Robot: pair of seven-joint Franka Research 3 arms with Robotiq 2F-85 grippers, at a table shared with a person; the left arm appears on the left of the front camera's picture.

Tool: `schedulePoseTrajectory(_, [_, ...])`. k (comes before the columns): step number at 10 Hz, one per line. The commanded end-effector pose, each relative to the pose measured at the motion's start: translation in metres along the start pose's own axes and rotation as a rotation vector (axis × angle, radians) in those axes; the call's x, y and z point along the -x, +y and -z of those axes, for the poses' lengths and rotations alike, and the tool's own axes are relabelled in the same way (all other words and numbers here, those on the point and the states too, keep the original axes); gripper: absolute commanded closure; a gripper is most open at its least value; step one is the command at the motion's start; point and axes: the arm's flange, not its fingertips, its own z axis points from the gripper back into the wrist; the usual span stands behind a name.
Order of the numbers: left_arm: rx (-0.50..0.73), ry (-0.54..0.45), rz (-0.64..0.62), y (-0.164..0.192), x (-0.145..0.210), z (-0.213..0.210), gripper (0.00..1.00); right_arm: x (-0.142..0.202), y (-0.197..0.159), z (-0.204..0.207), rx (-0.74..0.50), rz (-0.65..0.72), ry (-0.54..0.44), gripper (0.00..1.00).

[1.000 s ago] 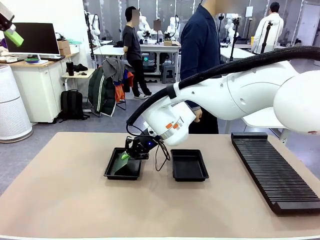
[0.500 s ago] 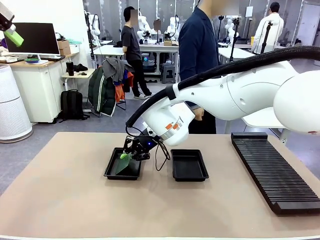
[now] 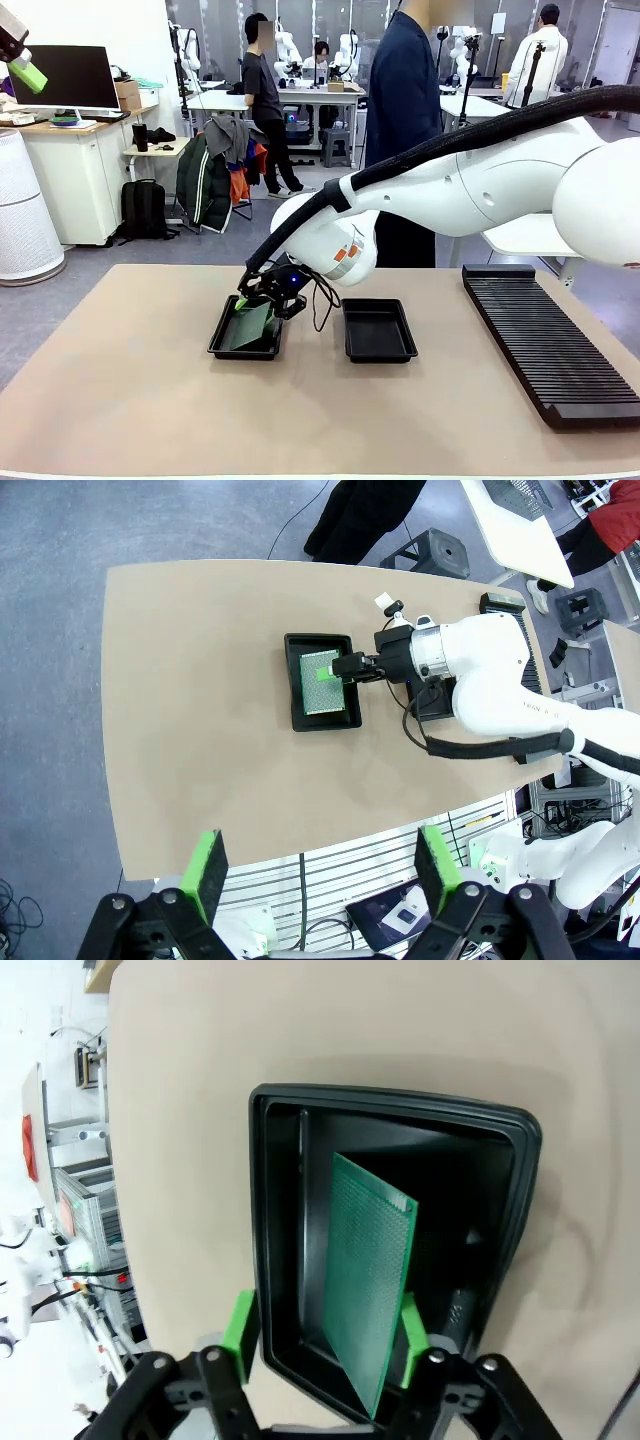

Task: Inspect and transfer BCBs to ESD trays.
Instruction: Pick up the Blank PCB from the PCB Rack and place it in the left ESD tray.

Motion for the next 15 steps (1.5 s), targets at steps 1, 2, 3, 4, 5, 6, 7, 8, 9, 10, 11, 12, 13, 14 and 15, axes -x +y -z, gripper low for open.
schedulePoseTrajectory(1, [0.001,0.001,-0.003,0.001,0.002,0.001,0.0,0.0,0.023,-0.01,0.109,-0.003,0.016,0.27])
schedulePoseTrajectory(2, [0.001,0.001,-0.003,0.001,0.002,0.001,0.0,0.0,0.032,-0.014,0.173,-0.011,0.008,0.01])
schedulePoseTrajectory(3, [0.001,0.001,-0.003,0.001,0.002,0.001,0.0,0.002,0.043,-0.02,0.246,-0.024,-0.008,0.07])
schedulePoseTrajectory(4, [0.001,0.001,-0.003,0.001,0.002,0.001,0.0,0.005,0.053,-0.027,0.314,-0.039,-0.016,0.0])
schedulePoseTrajectory(5, [0.001,0.001,-0.003,0.001,0.002,0.001,0.0,0.009,0.062,-0.035,0.385,-0.052,-0.02,0.01])
schedulePoseTrajectory(6, [0.001,0.001,-0.003,0.001,0.002,0.001,0.0,0.014,0.07,-0.045,0.427,-0.058,-0.017,0.0])
schedulePoseTrajectory(7, [0.001,0.001,-0.003,0.001,0.002,0.001,0.0,0.018,0.076,-0.056,0.459,-0.055,-0.025,0.0])
schedulePoseTrajectory(8, [0.001,0.001,-0.003,0.001,0.002,0.001,0.0,0.021,0.079,-0.064,0.493,-0.048,-0.029,0.0])
schedulePoseTrajectory(9, [0.001,0.001,-0.003,0.001,0.002,0.001,0.0,0.023,0.081,-0.07,0.496,-0.048,-0.031,0.0])
schedulePoseTrajectory(10, [0.001,0.001,-0.003,0.001,0.002,0.001,0.0,0.023,0.082,-0.074,0.517,-0.04,-0.034,0.0])
schedulePoseTrajectory(11, [0.001,0.001,-0.003,0.001,0.002,0.001,0.0,0.023,0.083,-0.078,0.518,-0.037,-0.041,0.0])
schedulePoseTrajectory(12, [0.001,0.001,-0.003,0.001,0.002,0.001,0.0,0.02,0.082,-0.081,0.509,-0.017,-0.051,0.0])
schedulePoseTrajectory(13, [0.001,0.001,-0.003,0.001,0.002,0.001,0.0,0.021,0.082,-0.077,0.487,-0.059,-0.018,0.0])
schedulePoseTrajectory(14, [0.001,0.001,-0.003,0.001,0.002,0.001,0.0,0.021,0.082,-0.077,0.487,-0.059,-0.018,0.0])
schedulePoseTrajectory(15, [0.001,0.001,-0.003,0.001,0.002,0.001,0.0,0.021,0.082,-0.077,0.487,-0.059,-0.018,0.0])
